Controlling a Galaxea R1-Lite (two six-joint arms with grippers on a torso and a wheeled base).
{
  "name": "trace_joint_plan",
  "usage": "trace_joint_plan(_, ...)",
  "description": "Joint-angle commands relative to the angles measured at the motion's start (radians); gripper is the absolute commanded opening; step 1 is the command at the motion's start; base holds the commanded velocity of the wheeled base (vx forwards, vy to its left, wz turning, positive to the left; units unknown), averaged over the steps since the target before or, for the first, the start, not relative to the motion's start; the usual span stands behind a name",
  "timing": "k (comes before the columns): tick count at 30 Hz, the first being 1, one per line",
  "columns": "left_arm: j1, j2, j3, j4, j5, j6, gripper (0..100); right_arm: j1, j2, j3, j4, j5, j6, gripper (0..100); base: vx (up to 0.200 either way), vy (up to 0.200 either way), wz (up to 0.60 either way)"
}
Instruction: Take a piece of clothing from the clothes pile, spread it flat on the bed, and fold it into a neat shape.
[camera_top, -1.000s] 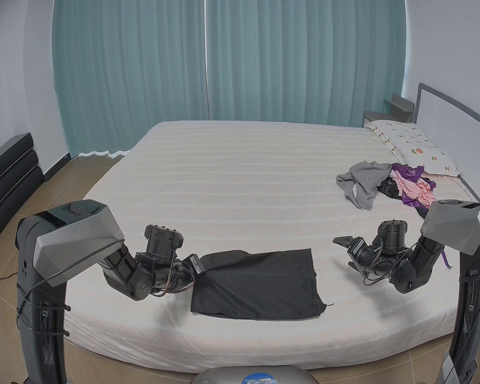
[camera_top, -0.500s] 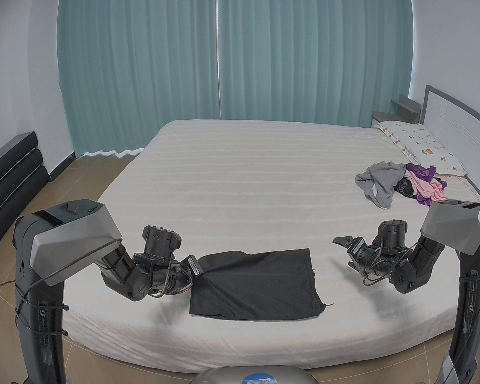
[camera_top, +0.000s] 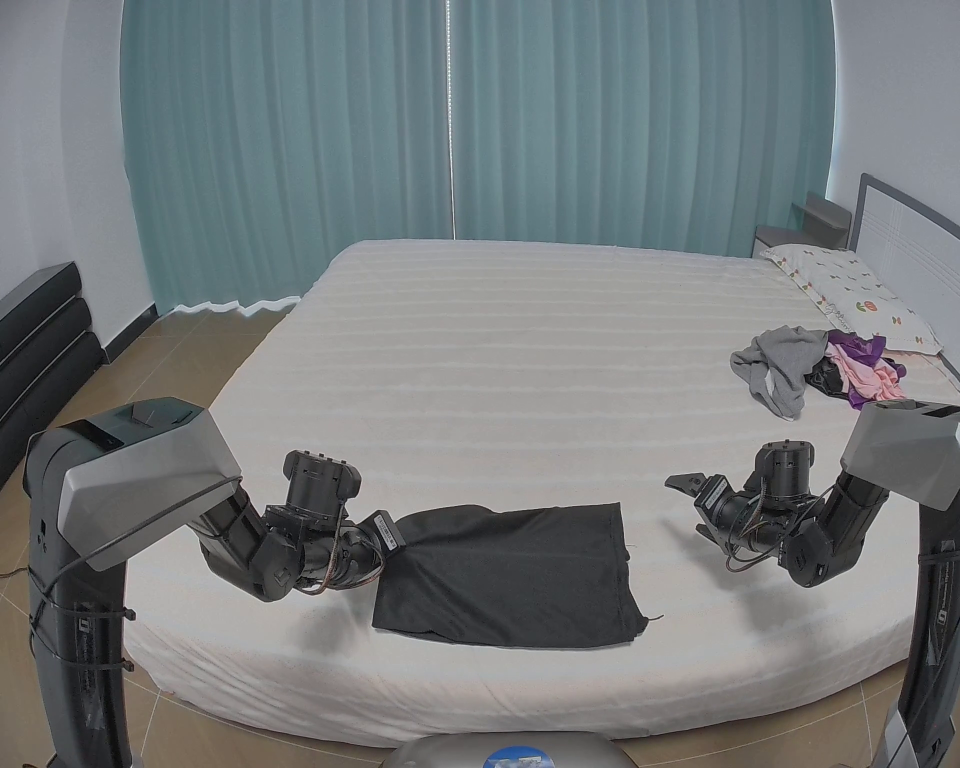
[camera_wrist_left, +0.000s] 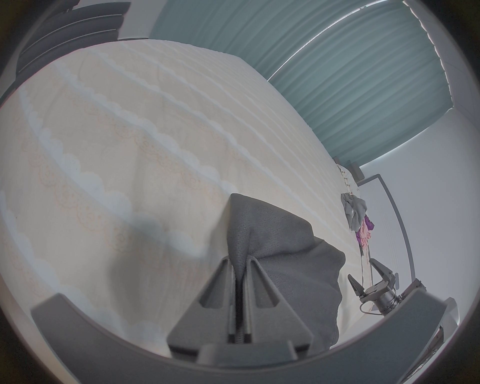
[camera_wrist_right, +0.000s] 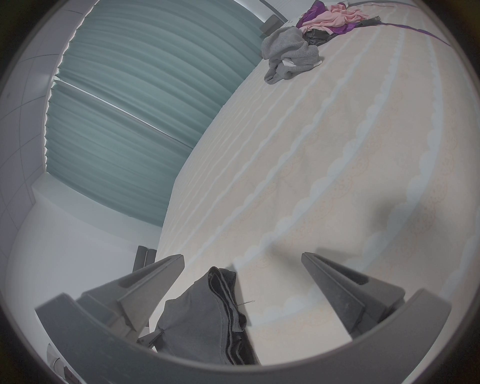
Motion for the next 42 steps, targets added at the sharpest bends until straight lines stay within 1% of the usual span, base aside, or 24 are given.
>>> trace_joint_plan(1, -0.001, -0.002, 0.004, 0.001, 0.0, -0.002, 0, 0.002, 0.0, 0.0, -0.001, 0.001, 0.0, 100, 0.0, 0.0, 0.0)
trace_joint_plan(3, -0.001, -0.003, 0.004, 0.001, 0.0, -0.008, 0, 0.002, 0.0, 0.0, 0.001, 0.001, 0.0, 100, 0.0, 0.0, 0.0)
trace_joint_plan(4, -0.001, -0.003, 0.002, 0.001, 0.0, -0.013, 100, 0.002, 0.0, 0.0, 0.001, 0.001, -0.001, 100, 0.0, 0.0, 0.0)
trace_joint_plan(8, -0.001, -0.011, 0.004, 0.002, 0.0, -0.028, 100, 0.002, 0.001, 0.0, 0.001, 0.001, -0.001, 100, 0.0, 0.0, 0.0)
trace_joint_plan(11, -0.001, -0.015, 0.002, 0.002, 0.0, -0.057, 100, 0.002, 0.0, 0.0, 0.001, 0.001, -0.001, 100, 0.0, 0.0, 0.0)
trace_joint_plan(15, -0.001, -0.018, 0.004, 0.001, 0.0, -0.065, 100, 0.003, 0.0, 0.001, 0.001, 0.001, -0.001, 100, 0.0, 0.0, 0.0)
trace_joint_plan(24, 0.002, -0.034, 0.018, 0.013, 0.001, -0.103, 100, 0.046, -0.002, 0.024, 0.001, 0.004, -0.001, 100, 0.0, 0.0, 0.0)
trace_joint_plan(26, 0.002, -0.065, 0.061, 0.027, 0.001, -0.113, 100, 0.074, 0.006, 0.032, 0.001, -0.002, -0.006, 100, 0.0, 0.0, 0.0)
trace_joint_plan(29, 0.004, -0.08, 0.082, 0.027, 0.001, -0.131, 100, 0.077, 0.006, 0.031, -0.001, -0.004, -0.01, 100, 0.0, 0.0, 0.0)
trace_joint_plan(30, 0.031, -0.106, 0.11, 0.021, 0.012, -0.189, 100, 0.069, -0.005, 0.024, 0.001, -0.005, -0.026, 100, 0.0, 0.0, 0.0)
trace_joint_plan(33, 0.063, -0.146, 0.15, 0.019, 0.015, -0.215, 100, 0.068, -0.032, 0.034, 0.002, -0.008, -0.055, 100, 0.0, 0.0, 0.0)
trace_joint_plan(34, 0.099, -0.2, 0.188, 0.016, 0.021, -0.215, 100, 0.078, -0.077, 0.055, 0.01, -0.018, -0.075, 100, 0.0, 0.0, 0.0)
trace_joint_plan(36, 0.129, -0.269, 0.231, 0.015, 0.041, -0.215, 100, 0.092, -0.132, 0.104, 0.001, -0.045, -0.098, 100, 0.0, 0.0, 0.0)
trace_joint_plan(37, 0.131, -0.275, 0.236, 0.013, 0.043, -0.215, 100, 0.094, -0.138, 0.109, 0.001, -0.048, -0.101, 100, 0.0, 0.0, 0.0)
trace_joint_plan(39, 0.146, -0.404, 0.297, -0.001, 0.092, -0.208, 100, 0.097, -0.236, 0.172, -0.002, -0.116, -0.17, 100, 0.0, 0.0, 0.0)
trace_joint_plan(40, 0.146, -0.404, 0.297, -0.001, 0.092, -0.208, 100, 0.097, -0.236, 0.172, -0.002, -0.116, -0.17, 100, 0.0, 0.0, 0.0)
trace_joint_plan(41, 0.146, -0.496, 0.323, -0.001, 0.132, -0.194, 100, 0.091, -0.313, 0.218, -0.005, -0.163, -0.207, 100, 0.0, 0.0, 0.0)
trace_joint_plan(42, 0.145, -0.554, 0.337, -0.002, 0.155, -0.185, 100, 0.088, -0.364, 0.251, -0.016, -0.183, -0.222, 100, 0.0, 0.0, 0.0)
